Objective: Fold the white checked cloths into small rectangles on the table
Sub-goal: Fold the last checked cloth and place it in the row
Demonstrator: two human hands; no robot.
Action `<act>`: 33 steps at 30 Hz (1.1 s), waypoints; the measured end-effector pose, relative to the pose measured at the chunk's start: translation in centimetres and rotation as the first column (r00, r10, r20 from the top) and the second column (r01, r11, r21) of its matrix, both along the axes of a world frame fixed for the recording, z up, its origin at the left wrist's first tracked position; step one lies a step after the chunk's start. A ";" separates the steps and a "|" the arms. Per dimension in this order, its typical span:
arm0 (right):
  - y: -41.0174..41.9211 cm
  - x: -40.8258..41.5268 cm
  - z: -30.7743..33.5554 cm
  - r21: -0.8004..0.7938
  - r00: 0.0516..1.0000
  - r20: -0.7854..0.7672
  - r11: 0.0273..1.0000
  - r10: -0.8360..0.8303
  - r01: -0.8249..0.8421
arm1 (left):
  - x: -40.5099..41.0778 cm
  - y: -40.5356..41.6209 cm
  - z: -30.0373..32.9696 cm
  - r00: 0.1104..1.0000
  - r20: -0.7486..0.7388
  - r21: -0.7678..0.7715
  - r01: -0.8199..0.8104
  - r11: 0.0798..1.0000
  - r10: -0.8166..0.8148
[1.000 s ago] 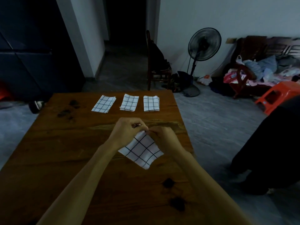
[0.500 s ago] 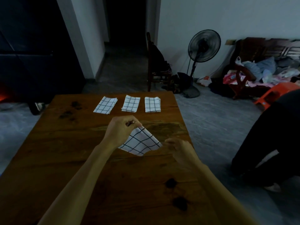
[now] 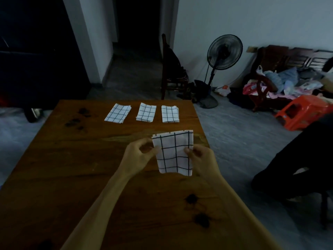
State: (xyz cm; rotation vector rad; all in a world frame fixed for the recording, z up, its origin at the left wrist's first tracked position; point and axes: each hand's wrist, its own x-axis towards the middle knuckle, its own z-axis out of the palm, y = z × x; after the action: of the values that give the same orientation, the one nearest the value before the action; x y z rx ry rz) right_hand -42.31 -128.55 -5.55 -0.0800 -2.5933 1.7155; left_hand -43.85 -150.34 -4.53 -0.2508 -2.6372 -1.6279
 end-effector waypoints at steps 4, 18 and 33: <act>-0.6 1.1 -0.2 -0.066 0.996 0.075 0.997 -0.043 0.048 | 0.8 0.3 -2.3 0.999 0.034 0.181 0.008 0.983 -0.014; 3.3 8.1 -2.7 -0.150 0.939 0.221 0.942 -0.263 0.299 | 4.3 5.5 -6.6 0.971 0.205 0.431 0.020 0.902 -0.119; 25.4 23.5 -3.8 -0.391 0.950 0.192 0.868 -0.247 0.305 | 18.1 28.0 -5.2 0.937 0.317 0.355 0.029 0.934 -0.150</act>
State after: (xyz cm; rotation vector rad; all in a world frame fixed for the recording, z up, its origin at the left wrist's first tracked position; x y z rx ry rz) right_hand -18.78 -103.12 -9.36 -0.5690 -2.1057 2.1720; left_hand -25.73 -122.33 -9.75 -0.0847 -2.5189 -2.3161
